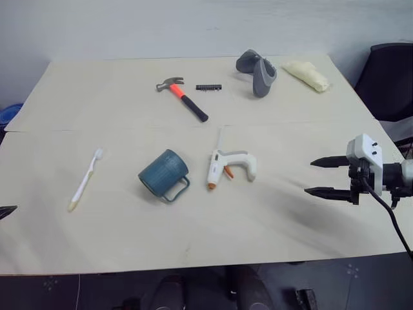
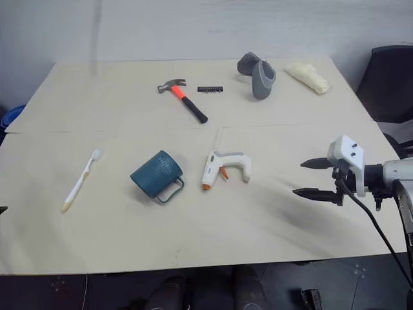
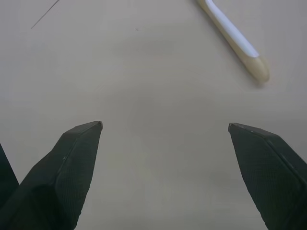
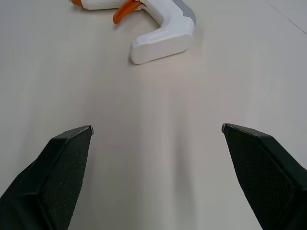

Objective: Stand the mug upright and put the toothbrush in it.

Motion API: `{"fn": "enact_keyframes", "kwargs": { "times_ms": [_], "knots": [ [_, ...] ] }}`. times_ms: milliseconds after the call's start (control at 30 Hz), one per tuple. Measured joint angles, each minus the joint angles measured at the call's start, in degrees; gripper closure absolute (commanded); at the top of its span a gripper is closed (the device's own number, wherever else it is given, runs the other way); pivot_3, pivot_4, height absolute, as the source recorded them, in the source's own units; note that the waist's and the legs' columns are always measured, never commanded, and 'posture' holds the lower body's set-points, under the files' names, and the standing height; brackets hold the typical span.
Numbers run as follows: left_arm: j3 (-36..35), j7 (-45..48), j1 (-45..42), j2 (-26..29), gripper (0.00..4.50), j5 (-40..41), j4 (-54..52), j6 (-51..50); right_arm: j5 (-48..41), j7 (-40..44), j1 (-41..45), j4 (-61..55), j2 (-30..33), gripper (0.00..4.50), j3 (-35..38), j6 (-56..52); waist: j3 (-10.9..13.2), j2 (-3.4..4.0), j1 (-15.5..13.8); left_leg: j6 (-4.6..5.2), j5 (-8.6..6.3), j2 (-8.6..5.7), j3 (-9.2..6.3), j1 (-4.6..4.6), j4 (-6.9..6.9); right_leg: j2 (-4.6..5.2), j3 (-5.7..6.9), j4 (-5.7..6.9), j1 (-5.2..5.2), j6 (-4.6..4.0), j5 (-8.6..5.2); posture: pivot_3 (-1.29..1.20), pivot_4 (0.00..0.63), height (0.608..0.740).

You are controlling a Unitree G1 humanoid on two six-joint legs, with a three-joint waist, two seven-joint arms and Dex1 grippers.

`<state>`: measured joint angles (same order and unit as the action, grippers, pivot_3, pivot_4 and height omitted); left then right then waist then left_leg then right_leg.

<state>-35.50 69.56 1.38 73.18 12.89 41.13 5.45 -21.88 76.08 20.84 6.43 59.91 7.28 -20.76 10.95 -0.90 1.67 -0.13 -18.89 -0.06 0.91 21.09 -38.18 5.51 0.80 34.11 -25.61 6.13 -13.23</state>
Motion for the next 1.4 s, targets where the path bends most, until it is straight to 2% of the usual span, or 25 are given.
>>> {"fn": "enact_keyframes", "kwargs": {
  "times_ms": [267,567,667,767,900,1100,1267,1400],
  "knots": [
    [0.40,-0.39,-0.06,-0.10,0.02,0.39,-2.53,-0.82,0.48,-1.42,0.30,0.49,-0.07,0.00,-0.06,0.77,0.00,0.00,-0.11,0.00,0.00,-0.02,0.00,0.01,-0.03,0.01,0.00,0.15,0.00,0.00,0.00,0.00,0.150,0.740],
    [0.42,-1.51,-3.00,-1.82,0.02,3.32,-7.13,-8.11,0.13,-2.07,0.41,0.17,-1.07,0.00,-0.07,-0.36,0.00,0.00,-0.11,0.00,0.00,-0.06,-0.01,0.01,-0.07,-0.04,0.00,0.28,0.00,0.00,0.00,0.00,0.150,0.740],
    [0.86,-2.34,-4.44,-4.20,0.02,5.60,-12.98,-13.14,-0.22,-3.25,1.52,-2.06,-1.63,0.00,-0.08,-2.30,0.00,0.00,-0.12,0.00,0.00,-0.03,-0.02,0.02,-0.13,-0.02,-0.03,0.33,0.00,0.01,0.01,0.00,0.150,0.740],
    [2.26,-3.23,-4.77,-8.04,0.02,9.67,-23.69,-20.12,-0.32,-5.26,4.12,-6.12,-3.11,0.00,-1.02,-5.10,0.00,0.00,-0.14,0.00,0.00,-0.02,-0.05,0.02,-0.19,0.00,-0.06,0.38,0.01,0.03,0.02,0.00,0.150,0.740],
    [6.47,-5.79,-6.23,-11.89,0.02,16.13,-40.64,-30.26,-0.04,-8.02,10.68,-9.50,-7.03,0.00,-5.51,-9.05,-0.01,-0.03,-0.06,-0.02,0.00,0.00,-0.26,0.03,-0.30,-0.01,-0.15,0.43,0.00,0.04,0.02,0.00,0.150,0.740],
    [17.98,-10.67,-19.98,-14.33,0.02,27.00,-62.02,-43.54,8.23,-10.89,26.66,-2.62,-16.69,0.00,-19.76,-10.22,-0.01,-0.02,-0.02,-0.10,-0.06,-0.20,-0.36,0.10,-0.71,-0.12,-0.25,0.58,0.00,0.07,0.04,0.00,0.150,0.740],
    [24.60,-10.51,-25.35,-14.36,0.02,27.99,-66.20,-45.85,16.63,-9.55,36.45,13.68,-23.17,0.00,-28.53,-5.99,-0.01,-0.02,0.07,-0.10,-0.06,-0.22,-0.27,0.14,-0.76,-0.26,-0.26,0.52,-0.01,0.05,0.03,0.00,0.150,0.740],
    [25.96,-10.48,-26.35,-14.35,0.02,27.96,-67.83,-46.12,22.99,-8.51,40.34,24.87,-25.84,0.00,-32.61,0.71,-0.01,-0.02,0.01,-0.13,-0.06,-0.21,-0.25,0.18,-0.77,-0.27,-0.24,0.46,-0.01,0.04,0.02,0.00,0.150,0.740]
  ]
}}
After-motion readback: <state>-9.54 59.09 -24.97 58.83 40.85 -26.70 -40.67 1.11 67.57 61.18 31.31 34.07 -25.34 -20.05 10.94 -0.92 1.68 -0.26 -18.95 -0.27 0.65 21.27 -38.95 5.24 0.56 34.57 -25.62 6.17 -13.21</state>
